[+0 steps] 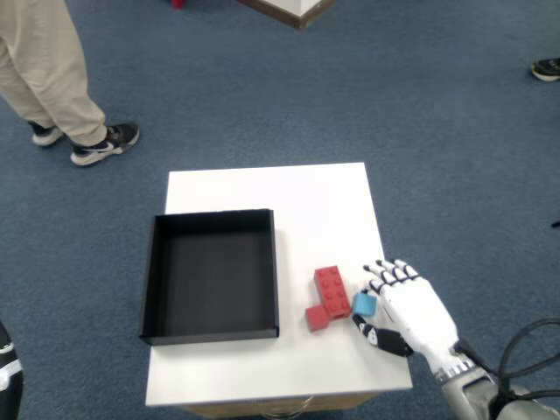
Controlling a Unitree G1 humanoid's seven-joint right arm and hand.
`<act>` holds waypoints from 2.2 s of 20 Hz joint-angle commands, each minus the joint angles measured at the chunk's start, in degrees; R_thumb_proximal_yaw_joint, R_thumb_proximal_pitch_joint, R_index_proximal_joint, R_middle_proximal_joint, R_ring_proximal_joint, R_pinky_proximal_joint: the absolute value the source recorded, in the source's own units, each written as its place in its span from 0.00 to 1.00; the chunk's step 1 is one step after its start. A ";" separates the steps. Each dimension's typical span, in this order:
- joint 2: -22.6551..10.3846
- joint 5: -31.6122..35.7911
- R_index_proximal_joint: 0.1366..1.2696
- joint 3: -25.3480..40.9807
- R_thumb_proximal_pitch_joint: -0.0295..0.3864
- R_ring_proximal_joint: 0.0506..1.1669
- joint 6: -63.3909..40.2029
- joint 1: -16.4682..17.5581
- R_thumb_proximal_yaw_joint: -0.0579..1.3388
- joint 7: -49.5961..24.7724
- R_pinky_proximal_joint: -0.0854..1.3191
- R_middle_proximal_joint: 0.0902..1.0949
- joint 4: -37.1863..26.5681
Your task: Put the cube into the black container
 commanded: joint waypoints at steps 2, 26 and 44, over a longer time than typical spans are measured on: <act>-1.90 0.87 0.79 0.22 0.47 0.15 -4.32 -2.06 0.93 -10.21 0.21 0.17 3.81; 14.77 -1.28 0.82 1.00 0.39 0.17 -25.11 -0.80 0.93 -22.45 0.20 0.20 39.91; 17.97 -2.85 0.80 2.82 0.41 0.13 -30.15 -10.72 0.93 0.08 0.17 0.15 31.22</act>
